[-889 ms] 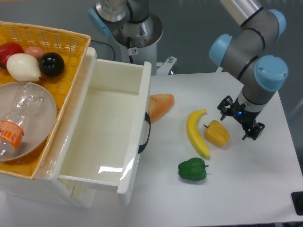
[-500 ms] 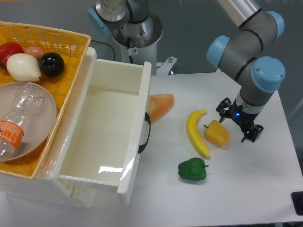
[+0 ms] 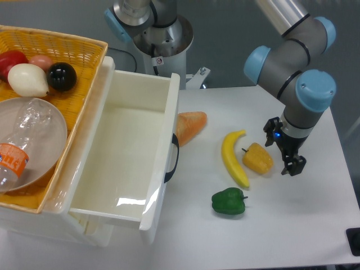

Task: Pick up the yellow pepper
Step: 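Lower the open gripper toward the yellow pepper beside the banana, then position the gripper fingers around the yellow pepper and close them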

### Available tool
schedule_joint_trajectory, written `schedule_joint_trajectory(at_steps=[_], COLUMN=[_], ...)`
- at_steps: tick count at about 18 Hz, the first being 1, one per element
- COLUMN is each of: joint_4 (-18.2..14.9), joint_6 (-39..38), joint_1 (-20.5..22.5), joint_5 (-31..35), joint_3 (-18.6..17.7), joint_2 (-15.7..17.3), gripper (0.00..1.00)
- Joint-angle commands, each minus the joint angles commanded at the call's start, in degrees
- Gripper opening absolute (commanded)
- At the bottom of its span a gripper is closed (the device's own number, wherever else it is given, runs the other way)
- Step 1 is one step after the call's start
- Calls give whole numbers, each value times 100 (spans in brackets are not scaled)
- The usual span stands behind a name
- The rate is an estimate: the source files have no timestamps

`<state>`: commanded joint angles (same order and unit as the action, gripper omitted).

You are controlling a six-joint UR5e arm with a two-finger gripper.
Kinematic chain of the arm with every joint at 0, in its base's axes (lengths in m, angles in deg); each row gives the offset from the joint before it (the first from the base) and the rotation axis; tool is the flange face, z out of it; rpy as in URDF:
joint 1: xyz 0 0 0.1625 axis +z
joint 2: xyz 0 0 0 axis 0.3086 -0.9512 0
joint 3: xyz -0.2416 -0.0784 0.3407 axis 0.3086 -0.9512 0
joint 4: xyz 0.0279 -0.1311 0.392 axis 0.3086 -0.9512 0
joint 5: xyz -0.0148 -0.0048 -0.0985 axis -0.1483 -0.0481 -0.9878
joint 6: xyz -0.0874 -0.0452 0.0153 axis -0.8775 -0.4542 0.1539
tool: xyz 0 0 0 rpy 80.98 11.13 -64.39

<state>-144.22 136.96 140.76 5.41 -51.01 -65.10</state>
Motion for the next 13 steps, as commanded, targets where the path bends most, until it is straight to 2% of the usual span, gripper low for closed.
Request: schedule_joint_trajectory(at_steps=[6, 10, 13], joint_4=[0, 35, 88], joint_6=[1697, 2155, 2226], joint_1=[-9, -18, 9], joint_5=[-9, 0, 0], joint_3=[-88, -246, -404], joint_2=[-132, -132, -149], gripper=[99, 100, 100])
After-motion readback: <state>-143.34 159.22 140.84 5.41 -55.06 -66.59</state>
